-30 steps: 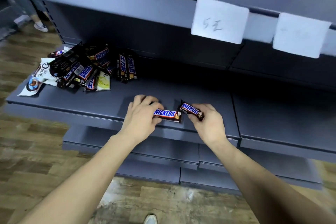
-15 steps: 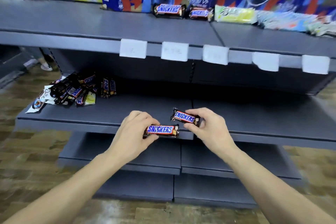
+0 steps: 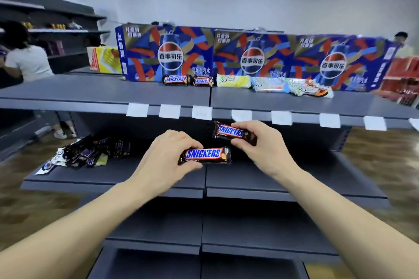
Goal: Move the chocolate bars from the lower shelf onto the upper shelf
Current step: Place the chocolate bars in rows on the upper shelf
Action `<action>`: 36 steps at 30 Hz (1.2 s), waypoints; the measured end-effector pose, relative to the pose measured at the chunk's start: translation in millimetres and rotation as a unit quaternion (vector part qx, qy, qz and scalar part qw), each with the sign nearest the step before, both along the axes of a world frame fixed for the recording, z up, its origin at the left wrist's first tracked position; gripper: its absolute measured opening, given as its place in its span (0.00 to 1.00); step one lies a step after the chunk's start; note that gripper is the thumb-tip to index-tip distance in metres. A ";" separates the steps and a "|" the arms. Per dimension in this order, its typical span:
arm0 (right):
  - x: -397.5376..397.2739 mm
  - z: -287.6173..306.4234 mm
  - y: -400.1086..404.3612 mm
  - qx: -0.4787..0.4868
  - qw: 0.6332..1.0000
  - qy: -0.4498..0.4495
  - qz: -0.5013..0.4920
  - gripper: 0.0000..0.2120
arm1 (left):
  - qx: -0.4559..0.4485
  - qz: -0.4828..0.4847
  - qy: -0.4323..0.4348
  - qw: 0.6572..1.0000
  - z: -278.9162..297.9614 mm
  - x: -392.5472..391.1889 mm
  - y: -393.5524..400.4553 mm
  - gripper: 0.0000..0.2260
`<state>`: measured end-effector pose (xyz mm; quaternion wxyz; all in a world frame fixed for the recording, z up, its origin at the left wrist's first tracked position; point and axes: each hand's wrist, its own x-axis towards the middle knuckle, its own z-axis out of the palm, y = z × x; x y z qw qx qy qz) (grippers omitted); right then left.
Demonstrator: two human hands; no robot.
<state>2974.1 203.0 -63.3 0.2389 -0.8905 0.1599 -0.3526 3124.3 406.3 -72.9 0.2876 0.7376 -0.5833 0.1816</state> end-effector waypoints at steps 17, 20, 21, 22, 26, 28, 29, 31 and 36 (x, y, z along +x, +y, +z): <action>47.9 65.2 -54.5 -0.037 0.998 0.036 -0.043 0.14 | -0.028 0.060 -0.067 0.996 61.9 38.3 -57.9 0.13; 75.2 66.8 -67.8 -0.043 0.997 0.050 -0.032 0.14 | -0.031 0.066 -0.065 0.995 63.4 60.9 -69.2 0.13; 84.6 67.5 -72.1 -0.045 0.997 0.056 -0.030 0.14 | -0.033 0.067 -0.066 0.995 64.4 69.6 -73.1 0.12; 93.9 67.7 -77.0 -0.046 0.997 0.060 -0.031 0.14 | -0.038 0.069 -0.068 0.995 65.3 79.3 -77.0 0.12; 135.0 67.4 -98.8 -0.058 0.995 0.075 -0.033 0.13 | -0.048 0.079 -0.070 0.993 67.6 123.5 -93.8 0.11; 158.4 65.5 -108.9 -0.069 0.993 0.086 -0.034 0.12 | -0.042 0.084 -0.071 0.993 66.7 147.0 -102.8 0.12; 169.7 64.3 -113.6 -0.072 0.993 0.089 -0.033 0.12 | -0.040 0.087 -0.072 0.993 66.2 158.4 -107.5 0.12; 191.3 61.9 -121.3 -0.075 0.992 0.096 -0.029 0.13 | -0.036 0.088 -0.065 0.993 66.0 180.1 -116.6 0.11; 230.9 56.1 -137.4 -0.084 0.990 0.106 -0.036 0.14 | -0.033 0.089 -0.073 0.993 67.3 221.8 -133.2 0.10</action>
